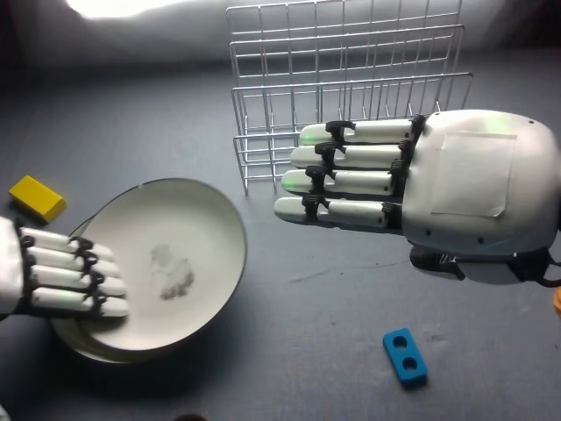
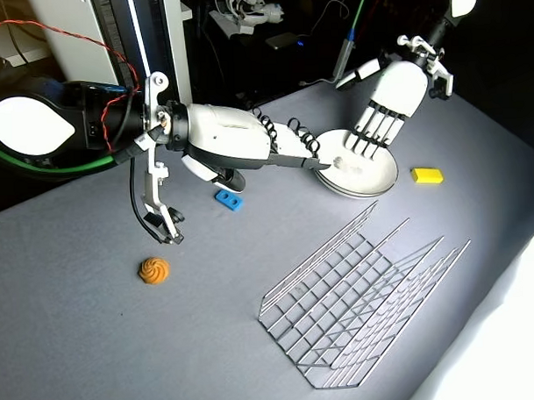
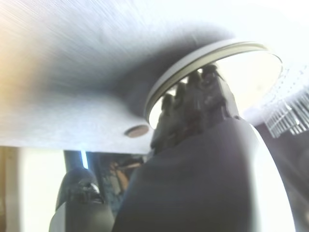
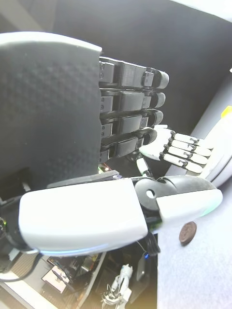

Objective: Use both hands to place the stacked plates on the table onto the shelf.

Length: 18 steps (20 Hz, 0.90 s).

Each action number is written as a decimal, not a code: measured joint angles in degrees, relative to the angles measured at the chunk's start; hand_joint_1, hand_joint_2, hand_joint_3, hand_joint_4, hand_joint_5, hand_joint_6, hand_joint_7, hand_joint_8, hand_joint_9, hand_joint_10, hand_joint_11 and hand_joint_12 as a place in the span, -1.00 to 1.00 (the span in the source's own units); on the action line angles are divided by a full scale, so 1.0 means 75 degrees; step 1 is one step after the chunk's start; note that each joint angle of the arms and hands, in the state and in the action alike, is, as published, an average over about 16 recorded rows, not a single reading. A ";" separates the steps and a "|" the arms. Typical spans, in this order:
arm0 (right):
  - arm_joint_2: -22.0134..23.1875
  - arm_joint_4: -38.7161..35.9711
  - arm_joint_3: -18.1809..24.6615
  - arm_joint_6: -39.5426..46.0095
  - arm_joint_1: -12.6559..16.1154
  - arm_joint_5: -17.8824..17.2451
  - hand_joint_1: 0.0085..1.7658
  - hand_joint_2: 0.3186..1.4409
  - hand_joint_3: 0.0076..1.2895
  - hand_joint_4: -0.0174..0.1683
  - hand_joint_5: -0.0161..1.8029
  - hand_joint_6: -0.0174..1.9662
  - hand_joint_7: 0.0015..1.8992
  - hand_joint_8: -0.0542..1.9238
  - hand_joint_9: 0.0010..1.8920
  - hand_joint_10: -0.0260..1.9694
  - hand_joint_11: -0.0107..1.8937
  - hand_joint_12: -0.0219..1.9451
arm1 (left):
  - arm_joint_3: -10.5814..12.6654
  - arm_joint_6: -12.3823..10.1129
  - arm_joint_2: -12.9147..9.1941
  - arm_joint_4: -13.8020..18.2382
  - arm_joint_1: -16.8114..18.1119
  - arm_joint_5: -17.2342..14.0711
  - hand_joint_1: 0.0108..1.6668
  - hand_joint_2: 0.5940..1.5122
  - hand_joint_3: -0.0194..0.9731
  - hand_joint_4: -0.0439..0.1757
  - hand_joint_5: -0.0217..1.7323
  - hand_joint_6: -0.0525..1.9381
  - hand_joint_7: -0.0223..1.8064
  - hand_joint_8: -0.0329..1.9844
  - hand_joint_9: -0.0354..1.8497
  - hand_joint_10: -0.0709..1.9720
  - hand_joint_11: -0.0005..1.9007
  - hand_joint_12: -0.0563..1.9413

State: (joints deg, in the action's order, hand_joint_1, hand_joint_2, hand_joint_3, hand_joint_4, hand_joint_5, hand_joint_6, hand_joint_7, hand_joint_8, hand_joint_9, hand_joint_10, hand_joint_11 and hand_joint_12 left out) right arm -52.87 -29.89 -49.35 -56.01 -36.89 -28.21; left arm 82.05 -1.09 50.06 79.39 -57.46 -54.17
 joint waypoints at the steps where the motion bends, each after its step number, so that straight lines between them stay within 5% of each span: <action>1: -0.0058 0.0002 -0.0033 -0.0028 0.0023 0.0057 0.32 0.35 -0.97 -0.77 -0.96 -0.96 -0.98 -0.96 -0.98 -0.98 -0.97 -0.98 | 0.0003 -0.0007 0.0048 -0.0013 0.0046 0.0008 -1.00 -0.18 -0.91 -0.58 -0.97 -0.95 -0.99 -0.97 -0.95 -0.99 -0.98 -0.96; 18: -0.2160 0.0036 -0.1553 -0.0176 0.0647 0.1129 0.32 0.33 -0.97 -0.77 -0.96 -0.96 -0.98 -0.96 -0.98 -0.98 -0.97 -0.99 | -0.0072 -0.0279 0.0532 0.0104 0.0808 0.0258 -1.00 -0.15 -0.91 -0.60 -0.96 -0.93 -0.99 -0.98 -0.95 -0.99 -0.98 -0.95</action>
State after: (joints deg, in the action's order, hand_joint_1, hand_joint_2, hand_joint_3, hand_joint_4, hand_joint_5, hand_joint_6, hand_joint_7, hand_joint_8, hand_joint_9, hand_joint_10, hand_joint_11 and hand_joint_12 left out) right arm -69.07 -29.62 -61.00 -57.33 -32.04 -19.74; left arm 81.51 -3.18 54.04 80.17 -51.40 -52.23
